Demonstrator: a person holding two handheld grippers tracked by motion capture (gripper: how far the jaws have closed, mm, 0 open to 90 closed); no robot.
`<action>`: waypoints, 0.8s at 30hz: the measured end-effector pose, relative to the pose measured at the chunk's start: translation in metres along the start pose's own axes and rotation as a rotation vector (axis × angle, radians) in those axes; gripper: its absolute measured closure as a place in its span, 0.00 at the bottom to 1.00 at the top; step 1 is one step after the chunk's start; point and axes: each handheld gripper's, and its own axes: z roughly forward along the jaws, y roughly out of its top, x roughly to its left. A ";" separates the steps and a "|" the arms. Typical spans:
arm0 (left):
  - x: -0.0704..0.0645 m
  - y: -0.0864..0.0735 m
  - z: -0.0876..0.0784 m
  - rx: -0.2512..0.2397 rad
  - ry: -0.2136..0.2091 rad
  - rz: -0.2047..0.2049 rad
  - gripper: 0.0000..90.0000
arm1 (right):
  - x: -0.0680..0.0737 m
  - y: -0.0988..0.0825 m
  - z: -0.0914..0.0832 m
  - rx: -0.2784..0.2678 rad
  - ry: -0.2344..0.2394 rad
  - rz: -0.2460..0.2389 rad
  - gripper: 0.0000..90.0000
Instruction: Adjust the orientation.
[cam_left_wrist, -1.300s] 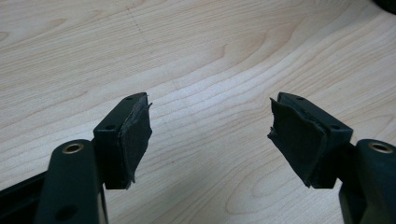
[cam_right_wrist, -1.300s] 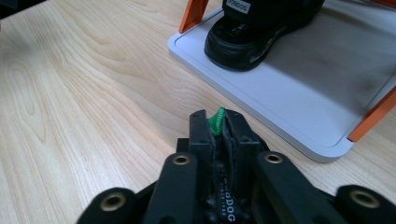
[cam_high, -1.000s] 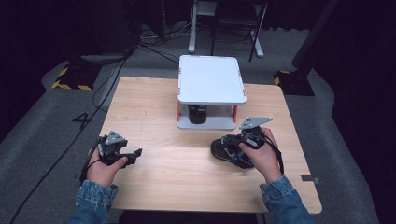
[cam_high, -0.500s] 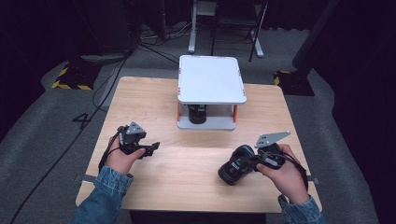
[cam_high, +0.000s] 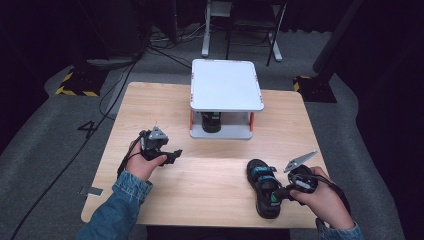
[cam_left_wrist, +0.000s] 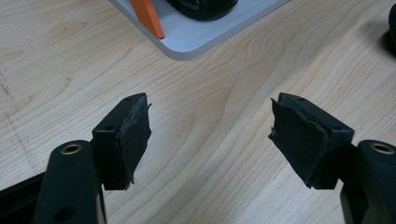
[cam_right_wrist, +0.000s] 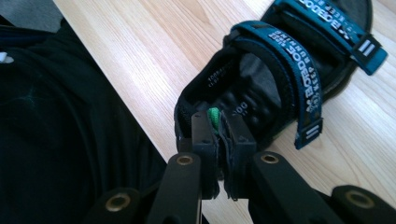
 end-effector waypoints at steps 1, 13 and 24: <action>0.000 0.000 0.000 0.001 0.002 0.000 0.31 | 0.002 0.001 -0.002 -0.021 0.001 -0.009 0.84; 0.008 -0.005 -0.008 -0.005 0.016 -0.020 0.31 | -0.018 0.008 0.020 -0.073 -0.165 0.035 0.46; 0.005 -0.002 0.001 0.004 0.006 -0.008 0.31 | -0.027 0.008 0.026 -0.152 -0.225 0.013 0.78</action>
